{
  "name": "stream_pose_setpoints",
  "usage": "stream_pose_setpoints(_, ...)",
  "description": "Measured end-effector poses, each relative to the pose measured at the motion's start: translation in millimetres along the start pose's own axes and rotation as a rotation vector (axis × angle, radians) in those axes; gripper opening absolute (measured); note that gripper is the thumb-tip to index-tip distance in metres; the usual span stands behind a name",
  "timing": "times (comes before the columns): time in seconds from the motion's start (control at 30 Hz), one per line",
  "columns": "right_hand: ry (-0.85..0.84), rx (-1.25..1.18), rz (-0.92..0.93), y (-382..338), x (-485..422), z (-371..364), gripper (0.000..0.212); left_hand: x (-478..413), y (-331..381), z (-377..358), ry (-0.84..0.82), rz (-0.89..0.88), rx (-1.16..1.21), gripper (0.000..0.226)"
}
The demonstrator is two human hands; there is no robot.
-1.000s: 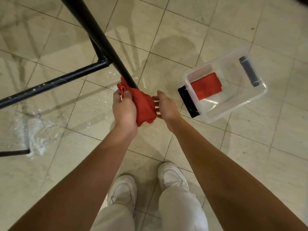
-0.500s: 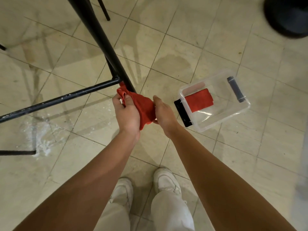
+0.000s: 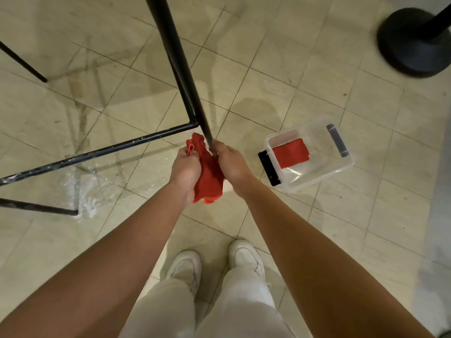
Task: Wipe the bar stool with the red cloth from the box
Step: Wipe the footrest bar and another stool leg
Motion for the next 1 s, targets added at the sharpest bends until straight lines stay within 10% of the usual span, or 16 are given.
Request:
stream_pose_setpoints(0.33, -0.043, 0.0, 0.275, -35, 67, -36, 0.048, 58, 23, 54, -0.09, -0.169, -0.061, 0.046)
stream_pose_setpoints(0.67, 0.21, 0.851, 0.798, -87, 66, -81, 0.038, 56, 46, 130, 0.207, -0.285, -0.214, 0.036)
stream_pose_setpoints(1.0, 0.113, 1.021, 0.788, -56, 44, -104, 0.043, 50, 48, 157, 0.314, -0.411, -0.437, 0.033)
Point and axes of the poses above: each hand's wrist, its own x-axis away from the middle knuckle, its own z-axis out of the back of the hand, y = z × x, the point moved 4 cm from there along -x, towards the middle knuckle, and after that the axes turned 11 degrees about -x, right-handed, at the moved point
